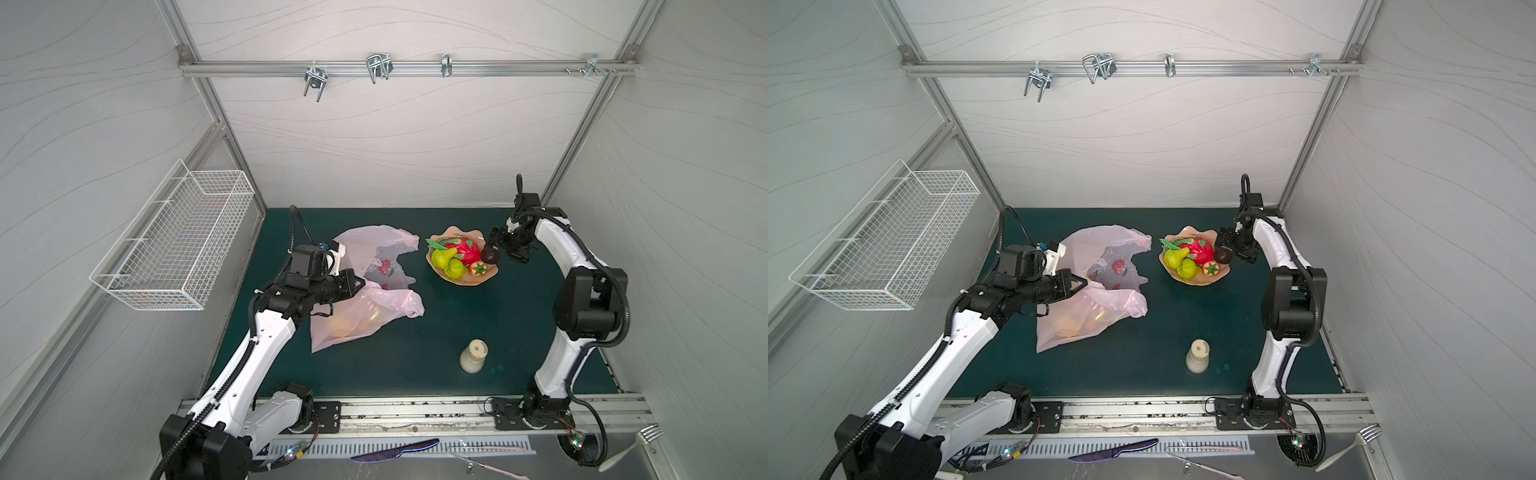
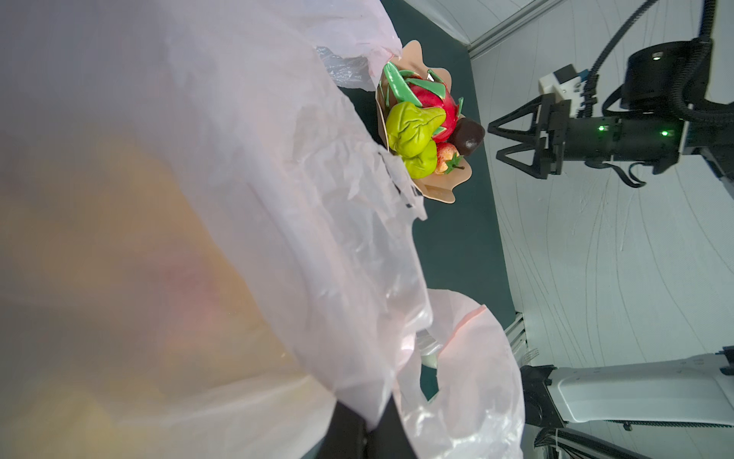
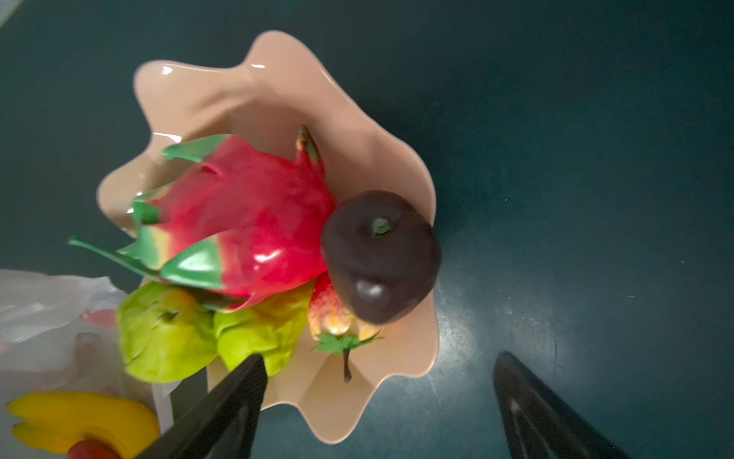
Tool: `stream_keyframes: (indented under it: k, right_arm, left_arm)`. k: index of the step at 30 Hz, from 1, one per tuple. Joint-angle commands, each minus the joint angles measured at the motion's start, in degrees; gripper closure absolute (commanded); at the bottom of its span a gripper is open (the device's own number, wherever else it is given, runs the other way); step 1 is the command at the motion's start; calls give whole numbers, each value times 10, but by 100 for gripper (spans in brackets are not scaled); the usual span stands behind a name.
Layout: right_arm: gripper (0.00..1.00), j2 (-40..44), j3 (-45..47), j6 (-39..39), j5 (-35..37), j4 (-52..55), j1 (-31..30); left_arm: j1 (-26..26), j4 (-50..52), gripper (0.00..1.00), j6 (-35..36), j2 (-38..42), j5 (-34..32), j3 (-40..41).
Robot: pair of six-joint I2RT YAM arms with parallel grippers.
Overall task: Place the fruits into the plastic bag
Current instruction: Pick up the fruit from the plate.
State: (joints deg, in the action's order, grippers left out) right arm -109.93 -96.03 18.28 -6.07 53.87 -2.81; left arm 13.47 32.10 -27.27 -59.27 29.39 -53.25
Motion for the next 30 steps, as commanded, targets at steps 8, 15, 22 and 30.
stream_keyframes:
  k: [8,15,22,30]
  right_arm:
    - [15,-47,-39,-28,16,9,3]
    - [21,-71,-45,-29,4,4,3]
    - [24,-87,-44,-25,-2,-5,3]
    - [32,-88,-40,-24,-5,-10,3]
  left_arm:
    - [1,-16,100,-9,17,5,3]
    - [2,-8,100,-5,19,6,1]
    - [2,-7,100,-6,20,8,1]
    - [2,-3,100,-5,23,5,2]
